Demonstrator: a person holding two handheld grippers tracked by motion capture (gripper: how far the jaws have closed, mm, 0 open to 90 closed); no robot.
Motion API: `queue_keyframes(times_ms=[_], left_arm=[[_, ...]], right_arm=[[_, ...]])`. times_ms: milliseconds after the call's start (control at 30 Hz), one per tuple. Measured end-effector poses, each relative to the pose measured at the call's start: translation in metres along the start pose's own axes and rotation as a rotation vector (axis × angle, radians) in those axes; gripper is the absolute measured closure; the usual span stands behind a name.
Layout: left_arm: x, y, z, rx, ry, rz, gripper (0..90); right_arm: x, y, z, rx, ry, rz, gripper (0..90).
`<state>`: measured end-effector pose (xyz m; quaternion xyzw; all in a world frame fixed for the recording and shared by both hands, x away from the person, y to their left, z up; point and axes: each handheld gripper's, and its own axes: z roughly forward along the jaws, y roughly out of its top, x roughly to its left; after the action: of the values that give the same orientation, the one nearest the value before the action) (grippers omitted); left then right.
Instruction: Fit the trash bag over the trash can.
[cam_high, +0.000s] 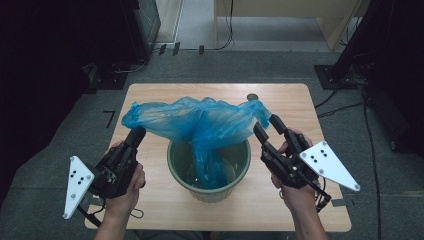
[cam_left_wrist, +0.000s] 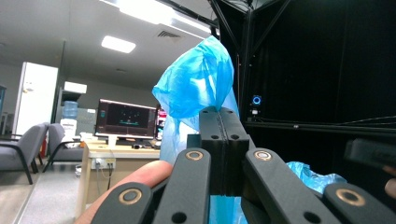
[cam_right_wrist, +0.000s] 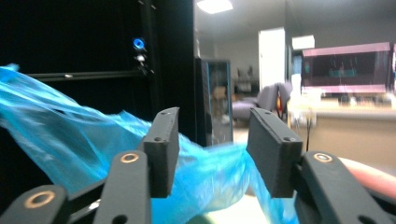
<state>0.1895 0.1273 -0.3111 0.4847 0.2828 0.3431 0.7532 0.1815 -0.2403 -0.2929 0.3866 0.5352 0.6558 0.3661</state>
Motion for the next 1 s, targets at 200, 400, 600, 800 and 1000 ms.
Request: queue_keyframes(times_ms=[200,400,600,800,1000], left_arm=[[0.001,0.000,0.000,-0.002,0.005,0.002,90.0],[0.003,0.000,-0.002,-0.010,0.011,-0.002,90.0],[0.006,0.002,-0.004,-0.020,0.016,-0.007,90.0],[0.012,0.005,-0.006,-0.027,0.027,-0.014,90.0],[0.019,0.005,-0.010,-0.028,0.041,-0.031,90.0]], right_arm=[[0.005,-0.016,0.011,0.045,-0.029,0.084,42.2],[0.017,-0.024,0.021,0.070,-0.042,0.083,37.4],[0.019,-0.034,0.029,0.131,-0.091,0.104,39.2],[0.019,-0.038,0.028,0.175,-0.104,0.039,85.1],[0.007,-0.032,0.021,0.133,-0.165,-0.002,90.0]])
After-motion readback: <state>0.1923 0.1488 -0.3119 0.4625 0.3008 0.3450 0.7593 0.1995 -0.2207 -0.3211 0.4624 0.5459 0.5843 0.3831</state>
